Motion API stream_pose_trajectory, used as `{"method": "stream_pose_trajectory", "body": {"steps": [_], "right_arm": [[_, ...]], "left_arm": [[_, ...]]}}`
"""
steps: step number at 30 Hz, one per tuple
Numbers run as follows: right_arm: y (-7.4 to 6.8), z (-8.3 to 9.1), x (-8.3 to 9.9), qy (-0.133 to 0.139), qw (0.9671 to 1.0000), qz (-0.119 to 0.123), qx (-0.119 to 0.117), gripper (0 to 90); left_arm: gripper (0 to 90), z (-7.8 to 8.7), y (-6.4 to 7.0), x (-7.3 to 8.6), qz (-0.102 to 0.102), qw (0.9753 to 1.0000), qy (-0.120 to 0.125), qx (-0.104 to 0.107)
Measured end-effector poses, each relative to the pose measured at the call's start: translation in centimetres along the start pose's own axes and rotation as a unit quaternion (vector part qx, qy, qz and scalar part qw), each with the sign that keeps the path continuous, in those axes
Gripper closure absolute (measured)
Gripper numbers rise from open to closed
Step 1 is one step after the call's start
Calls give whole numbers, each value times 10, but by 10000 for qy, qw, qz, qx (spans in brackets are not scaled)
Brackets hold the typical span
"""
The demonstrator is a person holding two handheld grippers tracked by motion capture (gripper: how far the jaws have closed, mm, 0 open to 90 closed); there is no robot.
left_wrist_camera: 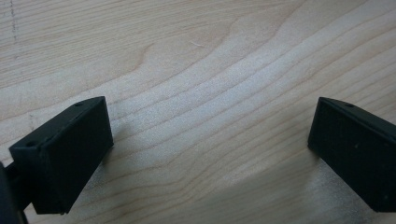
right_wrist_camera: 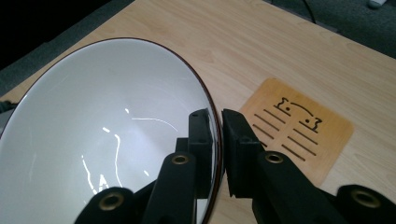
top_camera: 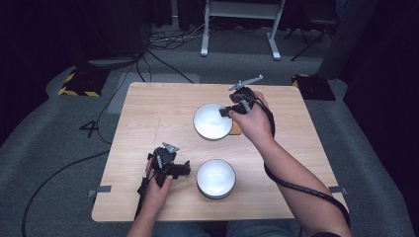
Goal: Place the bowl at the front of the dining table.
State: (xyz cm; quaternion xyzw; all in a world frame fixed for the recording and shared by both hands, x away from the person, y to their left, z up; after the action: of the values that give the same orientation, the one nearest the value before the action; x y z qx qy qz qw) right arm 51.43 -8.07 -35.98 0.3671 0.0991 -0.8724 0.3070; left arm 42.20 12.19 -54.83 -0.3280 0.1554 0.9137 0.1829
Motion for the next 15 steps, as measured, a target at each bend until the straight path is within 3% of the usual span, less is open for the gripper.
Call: {"method": "stream_pose_trajectory", "body": {"steps": [6, 11, 15], "right_arm": [[20, -9, -11, -44, 9996, -140, 253, 829], [32, -17, -19, -58, 9987, -396, 327, 829], [41, -22, -24, -63, 9981, -441, 437, 828]], "left_arm": [[0, 0, 0, 0, 17, 10000, 5, 44], [0, 0, 0, 0, 14, 10000, 5, 45], [0, 0, 0, 0, 16, 10000, 3, 43]]}}
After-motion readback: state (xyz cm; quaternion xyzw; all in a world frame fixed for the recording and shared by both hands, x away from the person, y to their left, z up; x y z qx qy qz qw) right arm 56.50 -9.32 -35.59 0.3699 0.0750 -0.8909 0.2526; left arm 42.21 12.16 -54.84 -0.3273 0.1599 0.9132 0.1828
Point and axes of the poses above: each handheld gripper's, and its own axes: z roughly backward along the jaws, x roughly out of its underside, y roughly to its right, the point moved 6 cm from there along -z, roughly forward along the jaws, and after that the axes turned 11 degrees about x, right-handed, at the moved point
